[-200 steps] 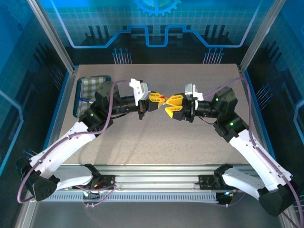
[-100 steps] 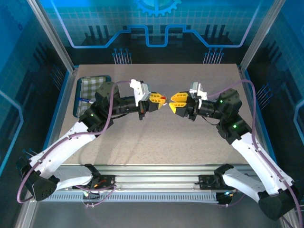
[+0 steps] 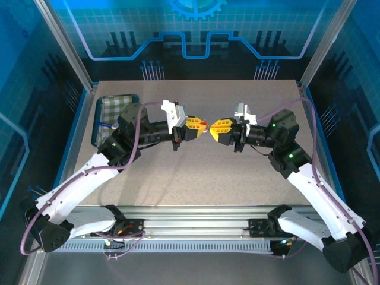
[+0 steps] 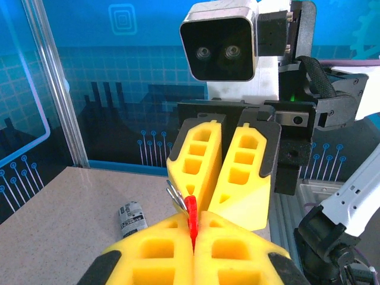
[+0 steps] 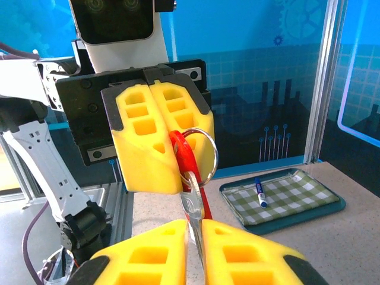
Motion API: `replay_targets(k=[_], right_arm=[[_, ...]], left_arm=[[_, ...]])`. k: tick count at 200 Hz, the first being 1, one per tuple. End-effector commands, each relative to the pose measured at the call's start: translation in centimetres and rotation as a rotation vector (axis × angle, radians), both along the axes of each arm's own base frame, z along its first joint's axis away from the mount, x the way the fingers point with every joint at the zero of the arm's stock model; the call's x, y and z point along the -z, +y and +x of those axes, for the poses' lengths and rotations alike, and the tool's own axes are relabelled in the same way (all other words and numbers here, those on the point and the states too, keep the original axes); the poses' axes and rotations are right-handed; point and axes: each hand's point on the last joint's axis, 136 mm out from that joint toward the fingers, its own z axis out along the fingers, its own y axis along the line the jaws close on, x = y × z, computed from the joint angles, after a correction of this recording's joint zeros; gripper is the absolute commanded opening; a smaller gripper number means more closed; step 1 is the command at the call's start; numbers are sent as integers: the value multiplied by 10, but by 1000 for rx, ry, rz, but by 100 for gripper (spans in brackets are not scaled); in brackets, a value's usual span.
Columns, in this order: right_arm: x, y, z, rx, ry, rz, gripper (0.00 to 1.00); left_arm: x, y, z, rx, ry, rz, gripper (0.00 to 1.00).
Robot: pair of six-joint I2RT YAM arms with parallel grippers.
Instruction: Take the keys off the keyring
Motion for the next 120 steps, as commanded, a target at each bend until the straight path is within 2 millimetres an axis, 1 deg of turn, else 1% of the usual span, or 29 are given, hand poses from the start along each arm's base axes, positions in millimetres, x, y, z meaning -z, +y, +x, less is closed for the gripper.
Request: replay_targets(k=[1,19,24,34,56,72,97,111,120], right_arm=[[-4,11,-15,-98,-10,6,13],[-4,14,-15,-120,1,12,13],[-4,15,-14,-124,2,15,15],[-4,16,-13,-126,8,21,23],[-5,17,-9,-123,20,38,24],[-5,17,-9,-135,28,49,16],[-11,17,-7,-129,19,68,11],[-11,18,-10,-147,15,63,3],[-10,19,-10,-151,23,57,2]], left_arm=[[-8,0,-7,19,-38,-22,0],[-8,1,-6,16,-36,-26,0],[-8,1,-7,17,-36,-26,0],[-9,1,-7,17,-36,-28,0],[-10,1,-7,20,-35,-31,0],[-10,1,-7,18,-36,-32,0],[-9,1,-6,15,-33,-29,0],[-9,1,-5,9,-33,-29,0],[-8,1,-4,3,-32,-29,0]])
